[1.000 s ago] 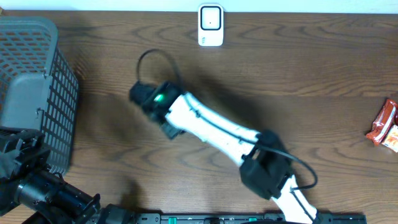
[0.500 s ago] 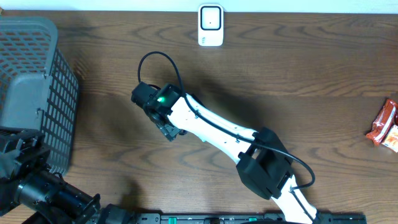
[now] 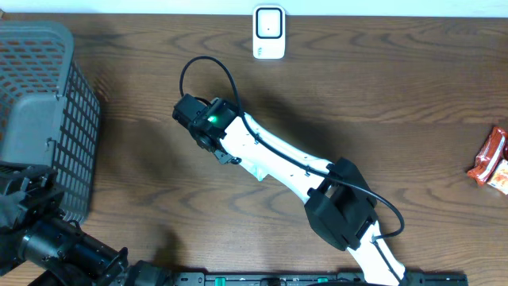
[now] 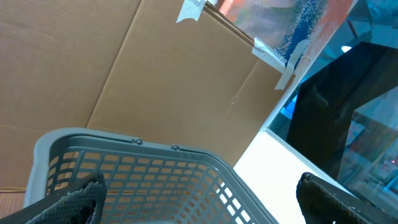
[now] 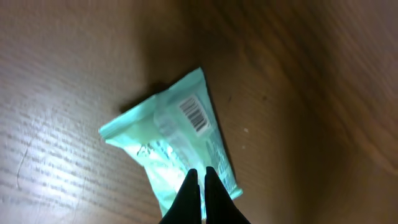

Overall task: Scan the item barcode
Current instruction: 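Reposition the right gripper above the wipes pack on the table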

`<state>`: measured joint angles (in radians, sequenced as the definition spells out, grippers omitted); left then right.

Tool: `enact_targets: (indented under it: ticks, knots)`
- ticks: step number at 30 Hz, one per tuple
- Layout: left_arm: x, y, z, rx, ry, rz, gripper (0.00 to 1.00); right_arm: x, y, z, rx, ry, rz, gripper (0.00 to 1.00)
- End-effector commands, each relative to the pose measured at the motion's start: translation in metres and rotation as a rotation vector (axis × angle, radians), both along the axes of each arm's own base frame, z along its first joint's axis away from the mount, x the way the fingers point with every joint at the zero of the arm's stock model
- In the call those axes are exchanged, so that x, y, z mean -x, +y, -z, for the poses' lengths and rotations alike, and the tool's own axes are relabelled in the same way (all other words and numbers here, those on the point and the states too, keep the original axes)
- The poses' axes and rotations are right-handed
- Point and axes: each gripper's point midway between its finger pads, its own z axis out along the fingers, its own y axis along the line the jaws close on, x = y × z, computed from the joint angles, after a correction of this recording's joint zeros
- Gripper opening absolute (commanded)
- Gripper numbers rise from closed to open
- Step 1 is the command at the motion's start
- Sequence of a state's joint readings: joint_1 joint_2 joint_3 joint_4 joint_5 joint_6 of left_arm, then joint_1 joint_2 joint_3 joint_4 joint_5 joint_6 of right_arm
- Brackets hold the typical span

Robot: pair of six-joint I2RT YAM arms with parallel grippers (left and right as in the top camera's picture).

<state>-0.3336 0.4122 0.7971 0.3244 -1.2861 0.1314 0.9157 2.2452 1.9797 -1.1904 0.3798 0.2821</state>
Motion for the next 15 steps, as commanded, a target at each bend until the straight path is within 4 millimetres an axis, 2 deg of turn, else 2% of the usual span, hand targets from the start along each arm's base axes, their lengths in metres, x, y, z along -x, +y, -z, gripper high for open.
enact_targets:
  ticks: [1, 8, 11, 15]
  knots:
    - [0.006, 0.003, -0.002, 0.009, -0.012, -0.013, 0.98, -0.003, -0.006, 0.018, 0.054, -0.007, -0.001, 0.01]
    - [0.006, 0.003, -0.002, 0.009, -0.012, -0.013, 0.98, 0.012, -0.022, 0.055, 0.099, 0.042, 0.014, 0.01]
    - [0.006, 0.003, -0.002, 0.009, -0.012, -0.013, 0.98, 0.035, -0.022, 0.073, 0.074, 0.149, 0.005, 0.01]
    - [0.006, 0.003, -0.002, 0.009, -0.012, -0.013, 0.98, 0.075, -0.002, 0.088, -0.031, 0.346, -0.061, 0.01]
